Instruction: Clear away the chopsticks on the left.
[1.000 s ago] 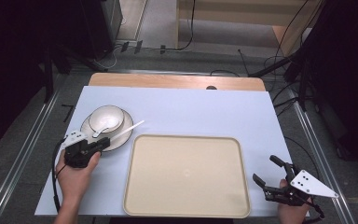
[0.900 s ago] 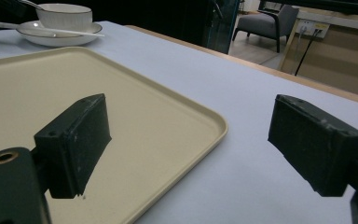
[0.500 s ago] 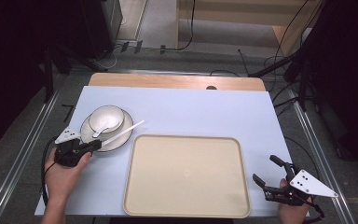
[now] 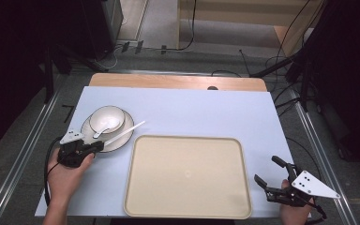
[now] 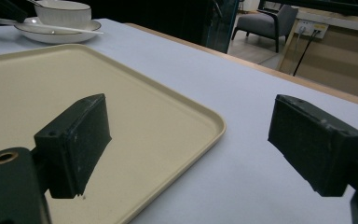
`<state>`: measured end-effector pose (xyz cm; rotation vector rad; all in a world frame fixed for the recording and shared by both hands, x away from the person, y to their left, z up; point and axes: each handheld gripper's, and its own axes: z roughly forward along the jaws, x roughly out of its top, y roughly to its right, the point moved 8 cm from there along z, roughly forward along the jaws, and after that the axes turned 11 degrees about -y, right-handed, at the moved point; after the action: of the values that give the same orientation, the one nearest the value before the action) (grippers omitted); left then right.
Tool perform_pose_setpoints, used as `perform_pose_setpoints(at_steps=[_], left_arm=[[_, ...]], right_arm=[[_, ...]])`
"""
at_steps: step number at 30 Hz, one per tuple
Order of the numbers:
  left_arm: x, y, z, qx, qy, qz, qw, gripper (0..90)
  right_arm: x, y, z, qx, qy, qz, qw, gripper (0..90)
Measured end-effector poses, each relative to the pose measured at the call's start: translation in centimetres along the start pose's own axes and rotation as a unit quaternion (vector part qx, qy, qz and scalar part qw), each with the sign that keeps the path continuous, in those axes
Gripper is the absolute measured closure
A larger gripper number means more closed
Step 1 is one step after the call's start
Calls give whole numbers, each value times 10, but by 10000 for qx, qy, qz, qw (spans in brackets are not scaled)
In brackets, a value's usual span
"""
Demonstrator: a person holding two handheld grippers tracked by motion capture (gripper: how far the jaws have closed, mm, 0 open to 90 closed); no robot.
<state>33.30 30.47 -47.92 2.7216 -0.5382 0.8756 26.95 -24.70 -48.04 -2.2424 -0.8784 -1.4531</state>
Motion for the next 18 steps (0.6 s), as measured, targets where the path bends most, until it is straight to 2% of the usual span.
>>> perform_pose_setpoints(at_steps=[7, 18], left_arm=[[-1, -2, 0, 77, -16, -17, 10000, 813], [-1, 5, 8, 50, -191, 122, 9997, 808]], right_arm=[[0, 0, 0, -3, 0, -1, 10000, 130], [0, 0, -1, -18, 4, 17, 10000, 130]])
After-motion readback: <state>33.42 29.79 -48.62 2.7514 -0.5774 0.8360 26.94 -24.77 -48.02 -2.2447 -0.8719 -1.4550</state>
